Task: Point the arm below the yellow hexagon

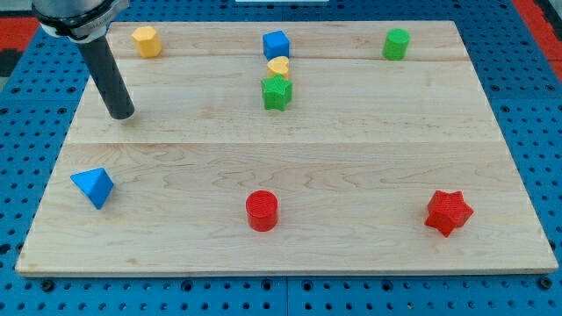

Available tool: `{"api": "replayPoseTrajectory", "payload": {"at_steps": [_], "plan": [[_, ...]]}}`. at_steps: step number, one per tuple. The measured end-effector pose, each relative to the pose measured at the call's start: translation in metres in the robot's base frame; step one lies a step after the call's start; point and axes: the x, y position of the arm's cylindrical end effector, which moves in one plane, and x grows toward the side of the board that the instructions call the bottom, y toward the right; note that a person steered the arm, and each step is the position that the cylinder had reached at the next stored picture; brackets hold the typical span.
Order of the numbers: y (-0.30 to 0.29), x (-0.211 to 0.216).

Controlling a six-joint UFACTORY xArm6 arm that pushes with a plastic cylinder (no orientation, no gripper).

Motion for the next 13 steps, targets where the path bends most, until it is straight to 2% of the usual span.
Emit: {"api": "replayPoseTrajectory", "payload": {"at_steps": [5,11,13], "plan": [[0.000,-0.014],[0.000,-0.080],[0.000,-0.080]]}}
